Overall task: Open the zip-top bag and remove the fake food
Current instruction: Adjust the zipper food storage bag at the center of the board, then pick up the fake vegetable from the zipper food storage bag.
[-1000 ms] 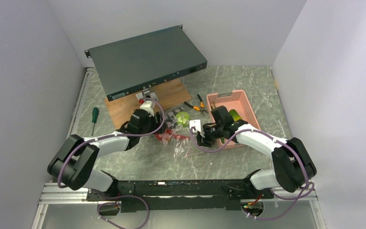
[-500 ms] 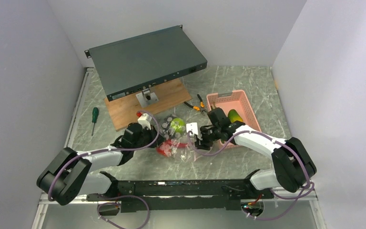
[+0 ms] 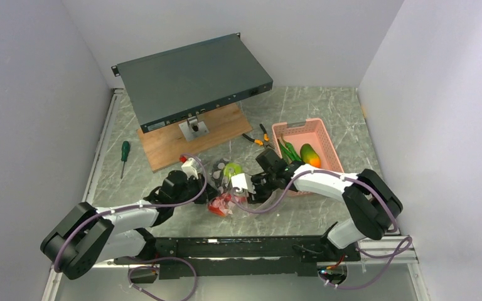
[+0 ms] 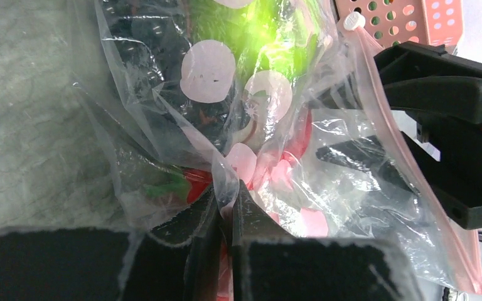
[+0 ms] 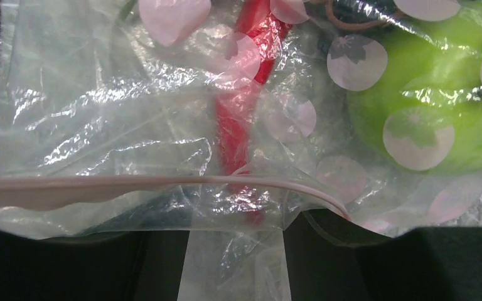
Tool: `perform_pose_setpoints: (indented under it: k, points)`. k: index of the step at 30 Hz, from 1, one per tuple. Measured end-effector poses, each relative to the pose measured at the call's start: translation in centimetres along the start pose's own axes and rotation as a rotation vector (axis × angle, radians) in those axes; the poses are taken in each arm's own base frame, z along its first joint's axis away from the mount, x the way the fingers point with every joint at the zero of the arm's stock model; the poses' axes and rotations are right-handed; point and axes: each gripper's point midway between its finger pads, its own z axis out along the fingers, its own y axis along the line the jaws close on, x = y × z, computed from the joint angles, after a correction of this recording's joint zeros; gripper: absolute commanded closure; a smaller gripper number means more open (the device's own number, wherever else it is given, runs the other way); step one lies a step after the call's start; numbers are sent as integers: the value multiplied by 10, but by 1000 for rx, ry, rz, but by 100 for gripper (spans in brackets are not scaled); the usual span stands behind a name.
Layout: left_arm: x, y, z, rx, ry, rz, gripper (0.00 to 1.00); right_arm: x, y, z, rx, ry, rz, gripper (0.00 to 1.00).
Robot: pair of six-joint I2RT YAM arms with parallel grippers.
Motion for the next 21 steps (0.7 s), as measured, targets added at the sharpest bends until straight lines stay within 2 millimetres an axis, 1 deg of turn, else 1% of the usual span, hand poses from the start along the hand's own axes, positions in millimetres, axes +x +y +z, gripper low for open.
perform_pose_setpoints:
  k: [1, 3, 7, 9, 14, 17, 21]
  points:
    - [1, -1, 1, 2, 3, -3, 87, 0, 0, 2, -2, 9, -1, 51]
    - [3, -2, 2, 9, 9, -6, 87, 2, -2, 6, -2, 31, 3, 53]
    - [6, -5, 4, 17, 16, -14, 87, 3, -4, 8, -6, 49, 47, 48]
    - [6, -5, 4, 16, 15, -19, 87, 0, -5, 4, -19, 30, 81, 46]
    - [9, -2, 1, 19, 4, -31, 87, -8, -22, -16, -17, -62, 217, 44]
    - [9, -2, 1, 22, 2, -37, 87, -9, -25, -21, -18, -89, 267, 47]
    - [10, -3, 1, 26, 1, -42, 87, -13, -21, -19, -31, -98, 315, 56]
